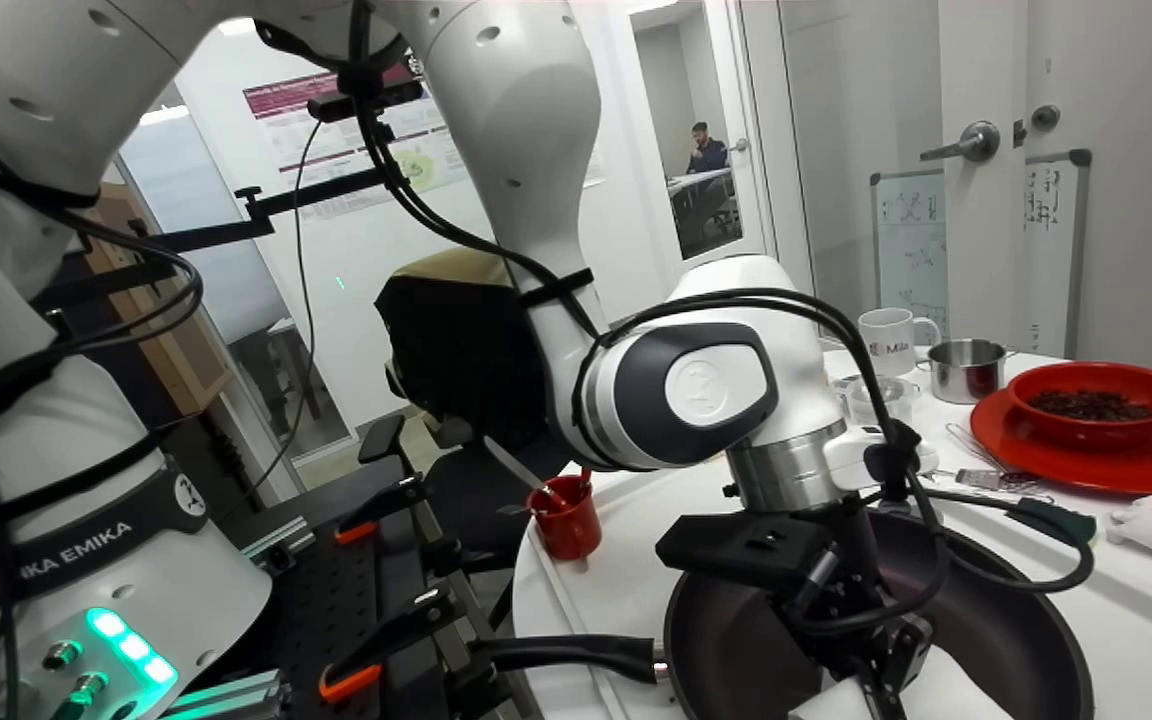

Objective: Use the white towel to wipe the pan

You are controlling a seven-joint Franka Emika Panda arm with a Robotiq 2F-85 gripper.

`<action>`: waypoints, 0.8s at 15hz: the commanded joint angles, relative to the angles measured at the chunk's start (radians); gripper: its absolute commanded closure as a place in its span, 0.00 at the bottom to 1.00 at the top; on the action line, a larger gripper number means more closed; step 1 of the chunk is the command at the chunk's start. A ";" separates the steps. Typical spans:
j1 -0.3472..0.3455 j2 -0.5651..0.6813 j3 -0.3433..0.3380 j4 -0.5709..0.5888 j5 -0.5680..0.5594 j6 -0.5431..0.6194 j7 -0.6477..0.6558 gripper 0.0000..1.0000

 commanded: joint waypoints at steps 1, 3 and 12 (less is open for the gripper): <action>0.001 0.031 -0.007 0.052 0.024 -0.028 0.033 0.93; 0.002 0.037 -0.010 0.067 0.026 -0.036 0.047 0.93; 0.002 0.054 -0.010 0.150 0.037 -0.052 0.108 0.93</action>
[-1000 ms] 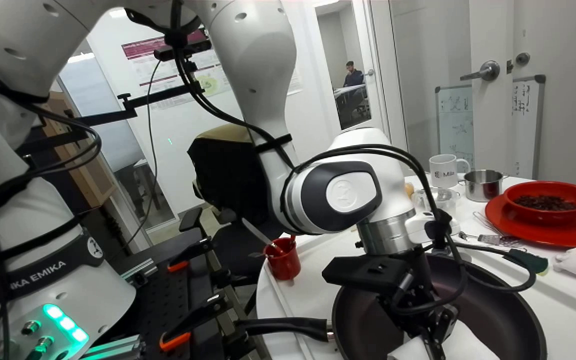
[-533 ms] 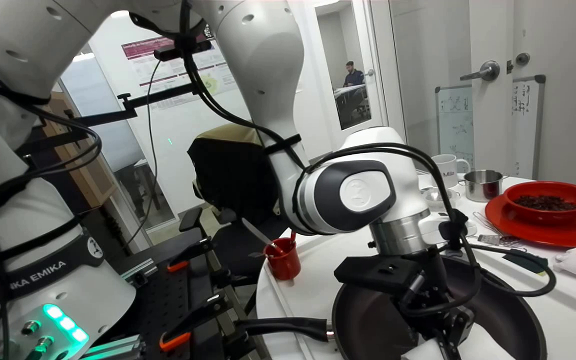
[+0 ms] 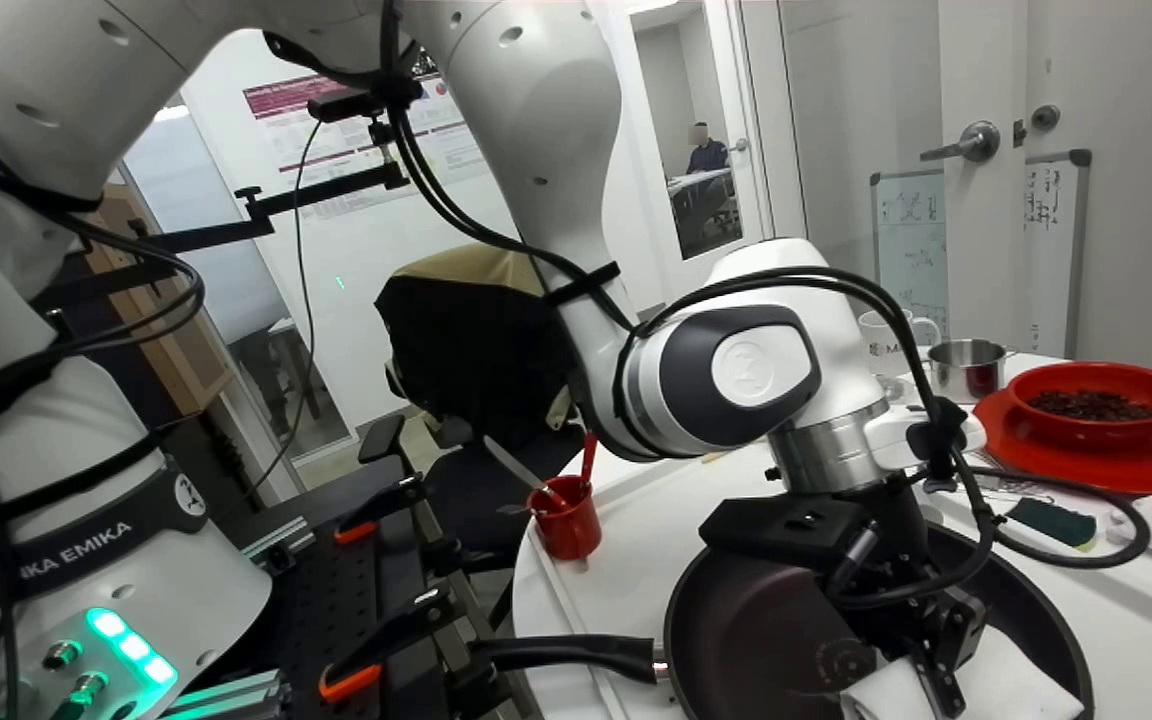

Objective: Use the white towel to wipe the pan

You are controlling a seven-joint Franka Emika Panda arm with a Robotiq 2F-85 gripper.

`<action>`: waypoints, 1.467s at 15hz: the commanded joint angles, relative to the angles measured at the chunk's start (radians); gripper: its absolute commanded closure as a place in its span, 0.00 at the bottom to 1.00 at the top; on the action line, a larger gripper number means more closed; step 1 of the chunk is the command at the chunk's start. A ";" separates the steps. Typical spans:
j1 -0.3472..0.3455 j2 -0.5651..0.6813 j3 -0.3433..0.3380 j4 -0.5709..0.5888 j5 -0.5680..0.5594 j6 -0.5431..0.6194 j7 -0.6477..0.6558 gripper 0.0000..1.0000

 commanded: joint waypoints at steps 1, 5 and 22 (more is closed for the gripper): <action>0.009 0.022 -0.005 0.053 0.024 -0.014 0.025 0.93; 0.016 0.026 -0.005 0.079 0.022 -0.013 0.037 0.93; 0.057 0.043 0.043 0.141 0.018 -0.008 0.047 0.93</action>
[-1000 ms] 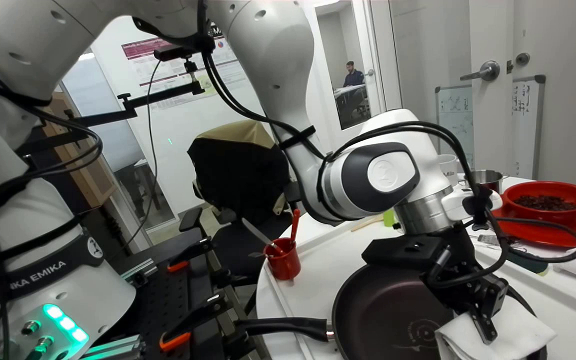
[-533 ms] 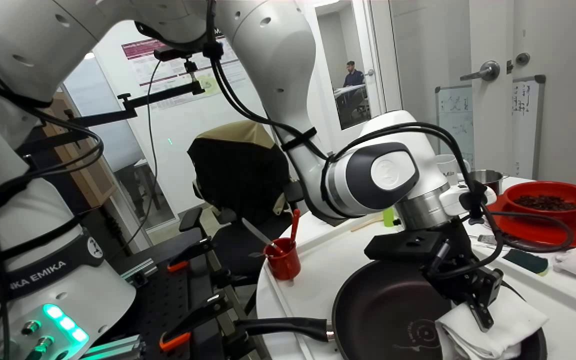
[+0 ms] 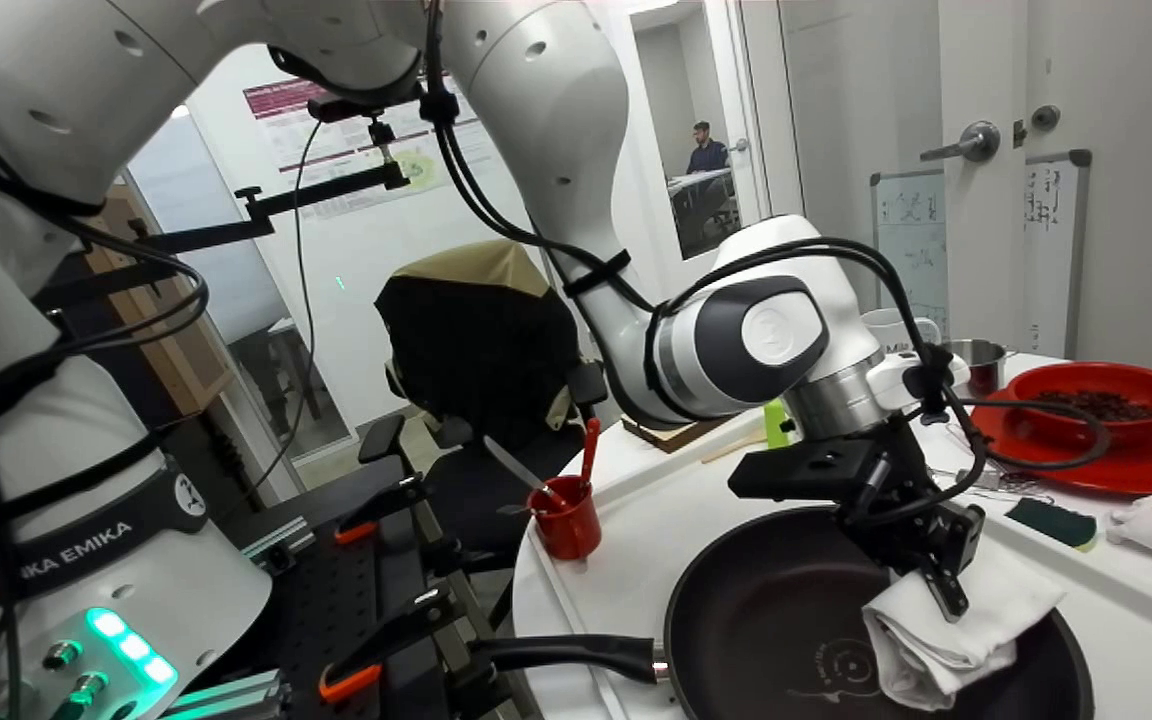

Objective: Use the white towel to wipe the pan

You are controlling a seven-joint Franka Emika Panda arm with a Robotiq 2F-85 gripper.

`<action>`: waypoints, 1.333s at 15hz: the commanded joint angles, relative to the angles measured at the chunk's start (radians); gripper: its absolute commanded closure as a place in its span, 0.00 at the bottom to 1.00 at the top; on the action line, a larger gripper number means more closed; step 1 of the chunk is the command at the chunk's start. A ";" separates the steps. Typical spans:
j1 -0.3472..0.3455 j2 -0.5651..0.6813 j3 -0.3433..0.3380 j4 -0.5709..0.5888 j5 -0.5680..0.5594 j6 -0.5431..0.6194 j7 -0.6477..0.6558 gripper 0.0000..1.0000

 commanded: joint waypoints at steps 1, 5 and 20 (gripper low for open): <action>0.026 0.017 0.002 0.025 0.017 -0.007 0.012 0.93; 0.042 0.016 0.015 0.018 0.014 -0.004 0.008 0.93; 0.051 -0.045 0.100 -0.088 -0.032 0.019 -0.108 0.93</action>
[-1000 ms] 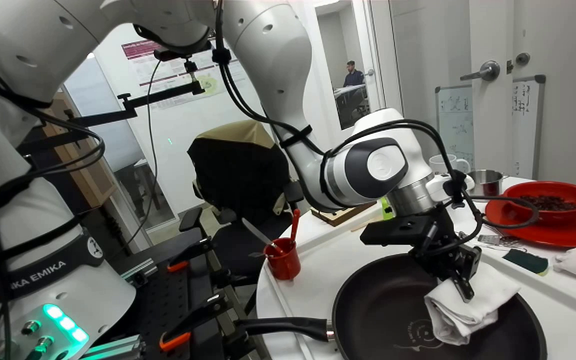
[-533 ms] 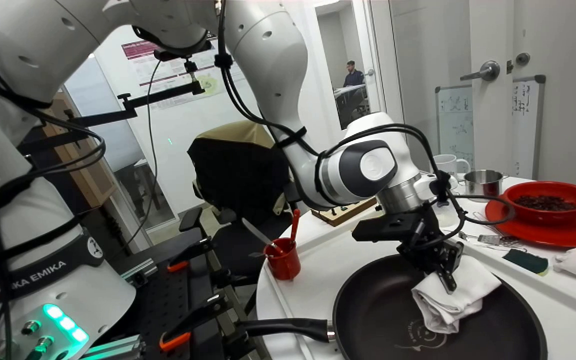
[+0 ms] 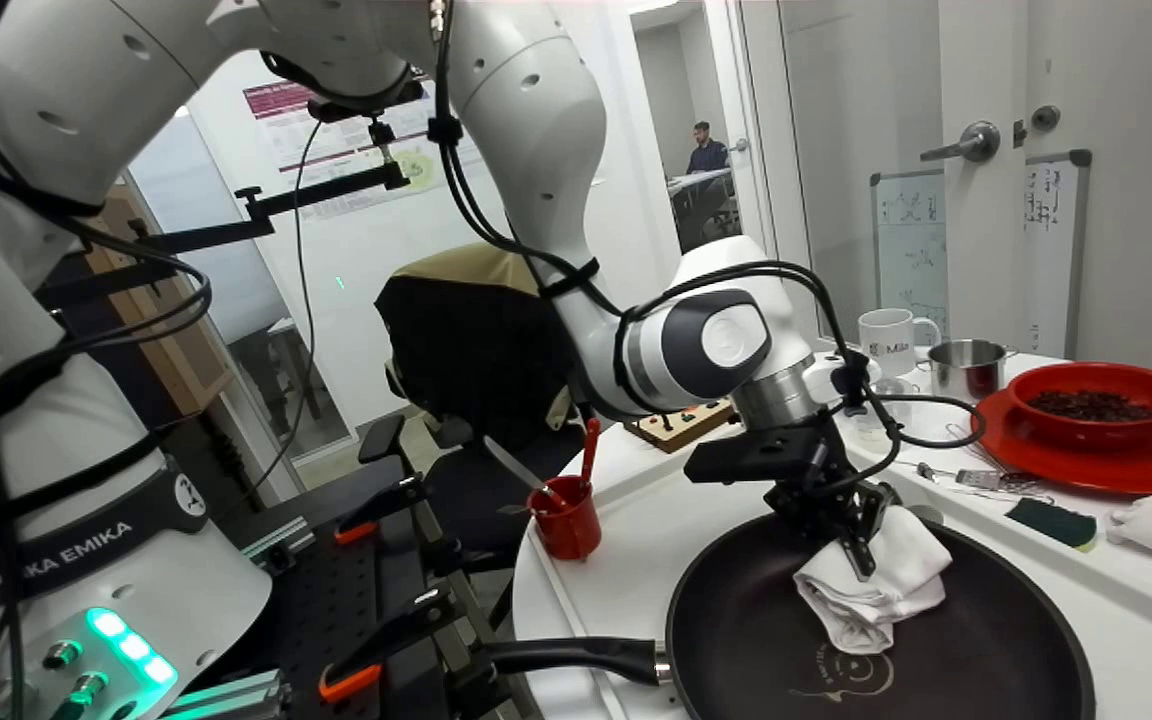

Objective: Use the white towel to wipe the pan

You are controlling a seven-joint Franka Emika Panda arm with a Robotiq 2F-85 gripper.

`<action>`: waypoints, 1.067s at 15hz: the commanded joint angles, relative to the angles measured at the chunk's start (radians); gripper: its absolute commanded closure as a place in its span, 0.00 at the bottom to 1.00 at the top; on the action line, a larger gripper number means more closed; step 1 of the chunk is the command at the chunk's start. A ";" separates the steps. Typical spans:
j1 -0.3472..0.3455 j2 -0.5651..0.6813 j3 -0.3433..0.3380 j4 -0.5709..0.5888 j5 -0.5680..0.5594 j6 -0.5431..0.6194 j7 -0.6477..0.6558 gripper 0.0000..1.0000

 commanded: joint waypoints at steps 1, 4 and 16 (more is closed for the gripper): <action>-0.012 -0.049 0.033 -0.067 -0.025 0.015 -0.061 0.93; -0.033 -0.085 0.069 -0.120 -0.046 0.019 -0.129 0.93; -0.027 -0.104 0.017 -0.238 -0.112 0.053 -0.204 0.93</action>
